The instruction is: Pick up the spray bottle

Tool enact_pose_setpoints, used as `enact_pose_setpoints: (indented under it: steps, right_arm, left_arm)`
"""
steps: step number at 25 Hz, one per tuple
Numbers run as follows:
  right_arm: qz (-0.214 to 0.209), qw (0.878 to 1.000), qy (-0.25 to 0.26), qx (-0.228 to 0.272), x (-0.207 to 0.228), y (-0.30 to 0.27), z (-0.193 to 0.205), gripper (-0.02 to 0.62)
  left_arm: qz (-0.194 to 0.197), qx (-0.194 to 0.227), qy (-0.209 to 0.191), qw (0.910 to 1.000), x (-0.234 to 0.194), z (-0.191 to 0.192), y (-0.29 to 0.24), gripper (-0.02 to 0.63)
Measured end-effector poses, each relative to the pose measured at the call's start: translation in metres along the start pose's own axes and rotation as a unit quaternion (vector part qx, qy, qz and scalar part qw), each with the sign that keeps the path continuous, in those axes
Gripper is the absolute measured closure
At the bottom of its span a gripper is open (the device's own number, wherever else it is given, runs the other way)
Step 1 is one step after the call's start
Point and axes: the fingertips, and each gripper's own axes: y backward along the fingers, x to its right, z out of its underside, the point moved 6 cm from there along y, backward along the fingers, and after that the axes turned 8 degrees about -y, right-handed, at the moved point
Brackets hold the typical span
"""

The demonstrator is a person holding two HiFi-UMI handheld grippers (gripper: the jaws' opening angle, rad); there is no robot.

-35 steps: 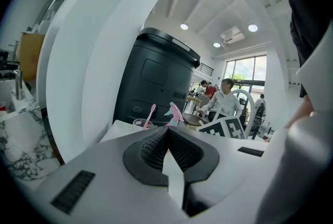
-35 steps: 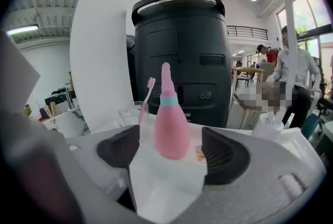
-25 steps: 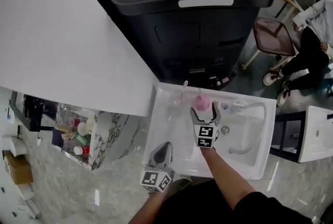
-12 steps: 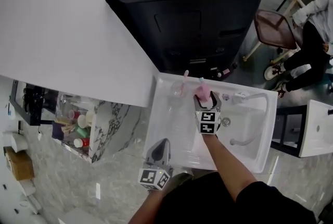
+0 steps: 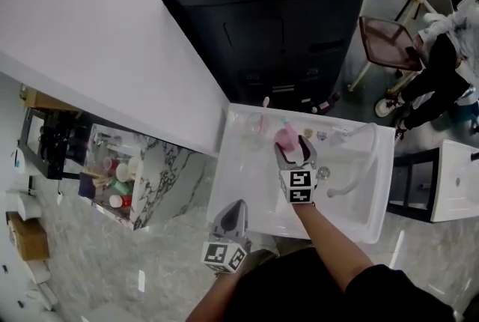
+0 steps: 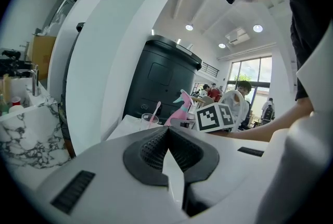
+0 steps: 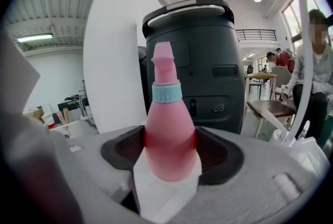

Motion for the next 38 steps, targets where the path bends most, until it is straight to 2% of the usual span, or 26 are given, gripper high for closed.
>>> enact_pose_setpoints:
  steps: [9, 16, 20, 26, 31, 38]
  right_arm:
    - [-0.072, 0.996, 0.022, 0.039, -0.058, 0.097, -0.011, 0.290]
    - [-0.104, 0.994, 0.027, 0.035, -0.095, 0.216, 0.025, 0.290]
    - [-0.129, 0.989, 0.052, 0.048, -0.114, 0.295, 0.041, 0.290]
    - [-0.120, 0.992, 0.028, 0.030, -0.120, 0.390, 0.069, 0.290]
    - [-0.112, 0.992, 0.050, 0.028, -0.113, 0.450, 0.067, 0.290]
    - [-0.079, 0.996, 0.019, 0.045, -0.093, 0.510, 0.058, 0.290]
  left_arm:
    - [-0.012, 0.031, -0.009, 0.9994, 0.033, 0.005, 0.061, 0.589]
    - [-0.030, 0.047, -0.008, 0.9984, 0.077, 0.028, 0.148, 0.589]
    - [-0.055, 0.063, -0.001, 0.9965, 0.111, 0.051, 0.200, 0.589]
    - [-0.054, 0.076, -0.015, 0.9956, 0.159, 0.073, 0.260, 0.589]
    - [-0.038, 0.077, 0.028, 0.9959, 0.187, 0.075, 0.292, 0.589]
    - [-0.003, 0.095, -0.011, 0.9954, 0.227, 0.054, 0.311, 0.589]
